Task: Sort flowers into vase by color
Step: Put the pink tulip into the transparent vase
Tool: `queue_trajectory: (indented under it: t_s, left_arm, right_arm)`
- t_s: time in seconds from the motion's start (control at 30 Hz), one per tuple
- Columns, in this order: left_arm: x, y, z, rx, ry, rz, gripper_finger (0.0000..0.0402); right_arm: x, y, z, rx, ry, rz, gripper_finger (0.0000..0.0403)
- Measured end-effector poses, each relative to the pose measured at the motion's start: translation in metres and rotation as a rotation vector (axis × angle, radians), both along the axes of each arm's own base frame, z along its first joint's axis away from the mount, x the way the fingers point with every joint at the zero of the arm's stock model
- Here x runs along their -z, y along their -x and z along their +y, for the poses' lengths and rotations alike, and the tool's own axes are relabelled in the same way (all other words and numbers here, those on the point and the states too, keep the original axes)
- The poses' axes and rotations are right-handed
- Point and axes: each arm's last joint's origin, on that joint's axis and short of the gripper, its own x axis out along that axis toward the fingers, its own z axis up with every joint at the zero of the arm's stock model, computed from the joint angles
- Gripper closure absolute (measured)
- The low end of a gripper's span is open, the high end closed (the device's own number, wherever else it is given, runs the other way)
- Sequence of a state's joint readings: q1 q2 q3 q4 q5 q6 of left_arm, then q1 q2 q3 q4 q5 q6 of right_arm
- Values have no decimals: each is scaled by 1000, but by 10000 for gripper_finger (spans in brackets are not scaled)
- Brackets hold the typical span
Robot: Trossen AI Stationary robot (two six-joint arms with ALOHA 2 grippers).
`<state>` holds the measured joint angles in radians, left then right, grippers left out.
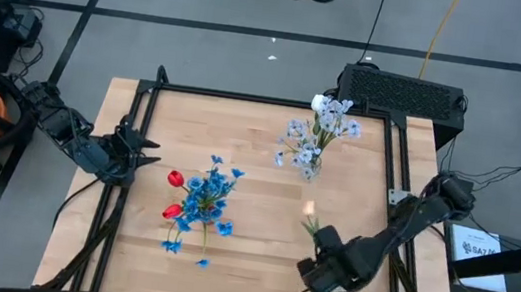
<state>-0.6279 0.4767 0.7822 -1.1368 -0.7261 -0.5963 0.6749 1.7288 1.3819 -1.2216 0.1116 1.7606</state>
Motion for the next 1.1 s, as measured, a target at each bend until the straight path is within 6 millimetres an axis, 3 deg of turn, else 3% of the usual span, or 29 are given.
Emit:
queue_trajectory:
  t_s: [0.2, 0.63, 0.87, 1.1]
  left_arm:
    - [0, 0, 0, 0, -1, -1, 226]
    - [2, -8, -9, 81, 90, -42, 226]
    - [35, -27, -21, 33, 197, -141, 226]
    - [69, -48, -15, -64, 234, -233, 226]
  right_arm:
    - [-11, 20, -17, 131, 86, -274, 402]
    - [-5, 105, -100, 190, 177, -676, 403]
    - [-18, 127, -124, 117, 193, -762, 403]
    - [-29, 140, -139, 18, 228, -804, 402]
